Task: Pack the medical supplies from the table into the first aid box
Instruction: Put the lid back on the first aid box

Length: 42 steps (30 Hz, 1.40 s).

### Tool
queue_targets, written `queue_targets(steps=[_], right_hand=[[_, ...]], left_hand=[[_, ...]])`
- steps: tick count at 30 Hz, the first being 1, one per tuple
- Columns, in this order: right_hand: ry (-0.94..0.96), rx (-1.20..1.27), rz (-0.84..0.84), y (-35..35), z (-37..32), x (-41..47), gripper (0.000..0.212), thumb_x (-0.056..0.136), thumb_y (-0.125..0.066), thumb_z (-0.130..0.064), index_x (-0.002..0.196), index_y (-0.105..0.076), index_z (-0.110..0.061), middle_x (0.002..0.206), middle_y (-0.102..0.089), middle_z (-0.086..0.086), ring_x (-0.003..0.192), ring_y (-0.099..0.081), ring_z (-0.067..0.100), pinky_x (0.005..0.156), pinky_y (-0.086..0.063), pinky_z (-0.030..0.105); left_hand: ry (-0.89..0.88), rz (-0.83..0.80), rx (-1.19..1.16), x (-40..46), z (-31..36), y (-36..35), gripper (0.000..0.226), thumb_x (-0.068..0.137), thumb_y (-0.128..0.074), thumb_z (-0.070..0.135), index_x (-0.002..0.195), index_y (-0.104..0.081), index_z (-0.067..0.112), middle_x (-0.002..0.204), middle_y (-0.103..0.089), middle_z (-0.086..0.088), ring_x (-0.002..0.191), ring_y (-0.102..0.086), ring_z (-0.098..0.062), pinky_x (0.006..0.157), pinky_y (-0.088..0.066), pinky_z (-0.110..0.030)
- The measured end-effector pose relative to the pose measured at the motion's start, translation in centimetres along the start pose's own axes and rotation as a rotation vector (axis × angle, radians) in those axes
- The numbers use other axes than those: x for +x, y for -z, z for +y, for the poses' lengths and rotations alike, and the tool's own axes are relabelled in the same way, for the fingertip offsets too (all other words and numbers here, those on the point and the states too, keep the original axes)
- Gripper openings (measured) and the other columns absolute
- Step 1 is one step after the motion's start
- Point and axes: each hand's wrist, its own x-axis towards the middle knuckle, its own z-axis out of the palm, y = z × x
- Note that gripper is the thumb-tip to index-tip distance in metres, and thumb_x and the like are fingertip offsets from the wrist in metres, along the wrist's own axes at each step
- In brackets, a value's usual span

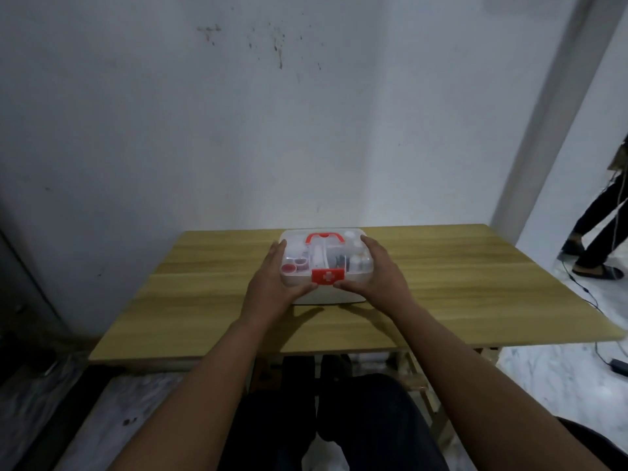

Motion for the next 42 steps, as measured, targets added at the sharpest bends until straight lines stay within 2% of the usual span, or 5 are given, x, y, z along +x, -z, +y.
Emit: queue_targets(steps=[19, 22, 25, 37, 42], right_hand=[[-0.003, 0.186, 0.045, -2.0, 4.2, 11.4, 0.102, 0.060, -0.096, -0.036, 0.145, -0.041, -0.035, 0.128, -0.054, -0.025, 0.107, -0.056, 0.001, 0.072, -0.039, 0.007], [0.002, 0.215, 0.062, -2.4, 5.3, 14.1, 0.096, 0.062, -0.096, -0.028, 0.136, -0.039, -0.046, 0.115, -0.046, -0.041, 0.094, -0.052, -0.020, 0.064, -0.040, -0.002], [-0.011, 0.234, 0.058, -3.0, 6.3, 16.4, 0.099, 0.064, -0.096, -0.020, 0.143, -0.039, -0.038, 0.117, -0.049, -0.028, 0.096, -0.052, -0.007, 0.064, -0.036, -0.009], [-0.034, 0.245, 0.019, -3.1, 7.0, 18.4, 0.105, 0.064, -0.097, -0.019, 0.149, -0.036, -0.029, 0.124, -0.052, -0.015, 0.102, -0.054, -0.005, 0.068, -0.044, -0.003], [-0.103, 0.050, -0.111, -1.0, 5.2, 18.5, 0.141, 0.051, -0.101, -0.035, 0.160, -0.012, -0.027, 0.162, -0.028, 0.002, 0.146, -0.037, 0.026, 0.108, -0.047, 0.046]], left_hand=[[0.000, 0.017, -0.127, 12.4, -2.4, -5.5, 0.109, 0.074, -0.092, 0.028, 0.155, -0.024, 0.051, 0.162, -0.040, 0.010, 0.141, -0.050, -0.018, 0.100, -0.057, -0.049], [-0.018, 0.034, -0.114, 15.5, -2.9, -6.8, 0.107, 0.075, -0.092, 0.025, 0.159, -0.026, 0.043, 0.164, -0.038, 0.007, 0.142, -0.049, -0.018, 0.103, -0.055, -0.047], [-0.042, 0.043, -0.110, 18.1, -3.3, -8.0, 0.106, 0.077, -0.090, 0.021, 0.162, -0.028, 0.033, 0.163, -0.041, 0.002, 0.140, -0.051, -0.019, 0.103, -0.055, -0.044], [-0.053, 0.054, -0.088, 20.0, -4.0, -9.1, 0.111, 0.073, -0.092, 0.034, 0.162, -0.026, 0.038, 0.160, -0.045, 0.003, 0.137, -0.055, -0.020, 0.098, -0.058, -0.045], [0.001, -0.071, -0.080, 19.3, -1.7, -6.4, 0.116, 0.071, -0.094, 0.035, 0.163, -0.023, 0.032, 0.164, -0.039, -0.001, 0.143, -0.047, -0.024, 0.104, -0.053, -0.054]])
